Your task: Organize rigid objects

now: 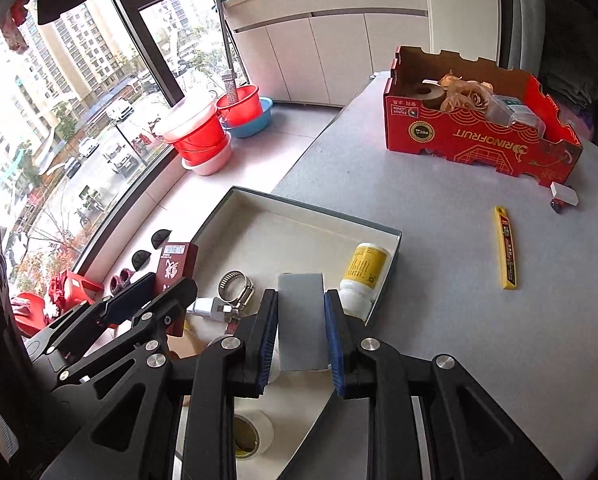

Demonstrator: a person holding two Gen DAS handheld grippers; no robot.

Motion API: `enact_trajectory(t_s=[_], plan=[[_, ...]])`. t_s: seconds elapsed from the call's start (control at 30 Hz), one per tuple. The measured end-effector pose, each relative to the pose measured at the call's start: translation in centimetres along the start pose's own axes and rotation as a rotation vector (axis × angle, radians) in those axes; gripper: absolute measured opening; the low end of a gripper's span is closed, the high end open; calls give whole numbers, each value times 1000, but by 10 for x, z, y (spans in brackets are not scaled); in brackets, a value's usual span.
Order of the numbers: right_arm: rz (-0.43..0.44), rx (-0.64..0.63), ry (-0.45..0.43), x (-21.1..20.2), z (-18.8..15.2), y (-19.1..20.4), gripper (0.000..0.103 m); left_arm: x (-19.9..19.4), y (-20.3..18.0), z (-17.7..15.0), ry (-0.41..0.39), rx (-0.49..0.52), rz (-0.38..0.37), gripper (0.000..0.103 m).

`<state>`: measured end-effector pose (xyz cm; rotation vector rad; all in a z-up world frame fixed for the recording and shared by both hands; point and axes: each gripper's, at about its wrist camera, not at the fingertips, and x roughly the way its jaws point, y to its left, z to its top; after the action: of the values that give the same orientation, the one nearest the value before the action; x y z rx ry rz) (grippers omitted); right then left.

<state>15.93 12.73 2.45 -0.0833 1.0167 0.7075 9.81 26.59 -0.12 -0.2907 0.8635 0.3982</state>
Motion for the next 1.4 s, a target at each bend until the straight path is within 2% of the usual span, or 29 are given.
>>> enact_trajectory(t_s=[0.2, 0.27, 0.33, 0.37, 0.43, 0.5, 0.53, 0.57, 0.63, 0.7, 0.77, 0.8, 0.87, 1.07, 1.23, 1.4], plan=[[-13, -26, 60, 37, 7, 3, 24, 31, 7, 4, 53, -11, 34, 37], [-16, -45, 73, 45, 8, 4, 25, 32, 6, 3, 49, -7, 47, 47], [-46, -61, 68, 46, 7, 3, 25, 31, 9, 1, 31, -12, 102, 73], [-50, -67, 66, 45, 8, 2, 25, 29, 12, 1, 18, -16, 120, 78], [-67, -69, 57, 41, 8, -2, 40, 25, 18, -1, 15, -36, 117, 83], [-86, -59, 16, 30, 8, -7, 78, 27, 24, -2, 52, -67, 139, 88], [-80, -54, -5, 23, 7, -8, 83, 26, 27, -3, 55, -76, 145, 98], [-70, -52, -15, 16, 7, -9, 85, 23, 28, -5, 44, -81, 154, 103], [-68, -61, -12, 7, 6, -8, 85, 15, 29, -8, 15, -79, 166, 103], [-84, -73, -6, -2, 3, -5, 103, 4, 29, -9, -9, -87, 141, 103], [-77, -86, -27, -15, 0, -2, 103, -7, 28, -10, -20, -106, 167, 103], [-72, -89, -32, -21, -2, -1, 103, -10, 27, -11, 5, -107, 186, 103], [-58, -90, -26, -30, -7, 2, 103, -17, 27, -16, 21, -112, 166, 103], [-34, -95, 40, -42, -30, 11, 103, -39, 27, -35, 48, -162, 156, 103], [-44, -141, 109, -43, -45, 19, 103, -51, 28, -52, 95, -174, 190, 103], [-55, -166, 125, -48, -53, 26, 103, -62, 26, -67, 118, -161, 211, 103]])
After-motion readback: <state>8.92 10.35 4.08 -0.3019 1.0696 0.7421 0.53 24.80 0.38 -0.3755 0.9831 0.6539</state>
